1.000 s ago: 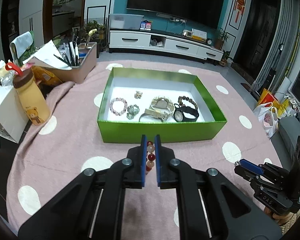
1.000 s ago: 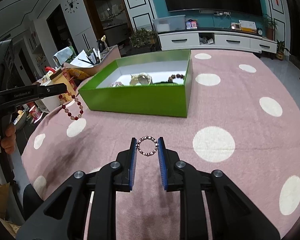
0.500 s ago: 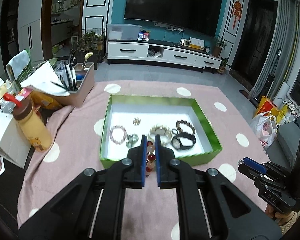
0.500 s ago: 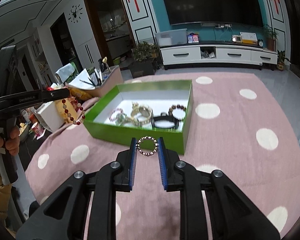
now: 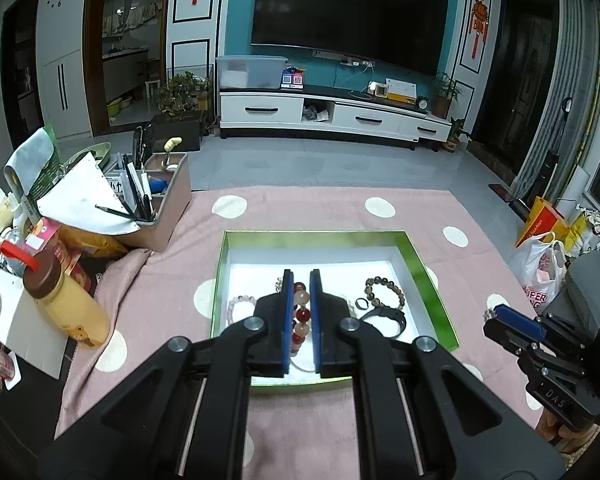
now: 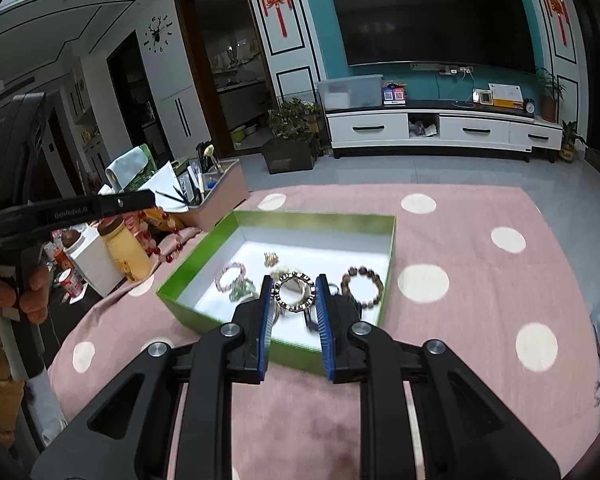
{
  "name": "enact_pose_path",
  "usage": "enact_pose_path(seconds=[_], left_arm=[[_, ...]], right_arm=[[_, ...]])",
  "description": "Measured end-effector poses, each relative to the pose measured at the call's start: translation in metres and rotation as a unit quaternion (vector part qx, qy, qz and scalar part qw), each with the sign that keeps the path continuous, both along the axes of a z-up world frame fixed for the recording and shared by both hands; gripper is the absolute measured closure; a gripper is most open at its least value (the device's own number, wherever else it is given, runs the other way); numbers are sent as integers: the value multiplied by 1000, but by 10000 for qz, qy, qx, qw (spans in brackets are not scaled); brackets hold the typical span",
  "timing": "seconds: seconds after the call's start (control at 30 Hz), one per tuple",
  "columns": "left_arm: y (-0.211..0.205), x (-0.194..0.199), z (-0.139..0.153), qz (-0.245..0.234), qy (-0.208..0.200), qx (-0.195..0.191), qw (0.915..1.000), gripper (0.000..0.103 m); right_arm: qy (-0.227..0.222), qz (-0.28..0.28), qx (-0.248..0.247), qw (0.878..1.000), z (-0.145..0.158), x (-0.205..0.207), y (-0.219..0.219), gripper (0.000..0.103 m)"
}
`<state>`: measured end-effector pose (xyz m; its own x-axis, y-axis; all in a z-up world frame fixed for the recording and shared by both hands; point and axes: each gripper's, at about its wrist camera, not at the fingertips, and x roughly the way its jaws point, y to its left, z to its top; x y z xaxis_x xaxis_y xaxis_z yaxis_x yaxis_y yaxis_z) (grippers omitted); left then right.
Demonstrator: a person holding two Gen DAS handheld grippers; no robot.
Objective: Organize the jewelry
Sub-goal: 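Carry the red-and-cream bracelet with the left tool while the right tool carries the ring over the box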
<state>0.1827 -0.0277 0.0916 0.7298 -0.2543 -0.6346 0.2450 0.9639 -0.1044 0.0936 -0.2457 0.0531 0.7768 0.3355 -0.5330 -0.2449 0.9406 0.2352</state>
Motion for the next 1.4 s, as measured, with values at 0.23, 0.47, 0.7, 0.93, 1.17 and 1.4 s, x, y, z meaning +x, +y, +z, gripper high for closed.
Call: enact_pose_path(seconds=[0.23,0.47,0.7,0.93,1.17,1.4], left_arm=[[-6,24,-8,38,93,68,9999,96],[-8,46,-24,85,258,75,9996,96],[-8,64,-38,136,392,69,9991,96],[-9,80,-51,141,527,88,9985,96],[-15,91,-62,117,615,149,9979,96],[-17,100,-73,99,748,155,9970,96]], right_arm=[[19,-40,36,10000,7,33,3,82],[69,-77,33,9999,6,57,5,82],[151,-86,17,9998,3,74,9,82],[359,-78,1,9993,-10,95,15,82],[529,-97,5,9986,-20,113,17,82],[795,-90,66,9968,-32,129,17,82]])
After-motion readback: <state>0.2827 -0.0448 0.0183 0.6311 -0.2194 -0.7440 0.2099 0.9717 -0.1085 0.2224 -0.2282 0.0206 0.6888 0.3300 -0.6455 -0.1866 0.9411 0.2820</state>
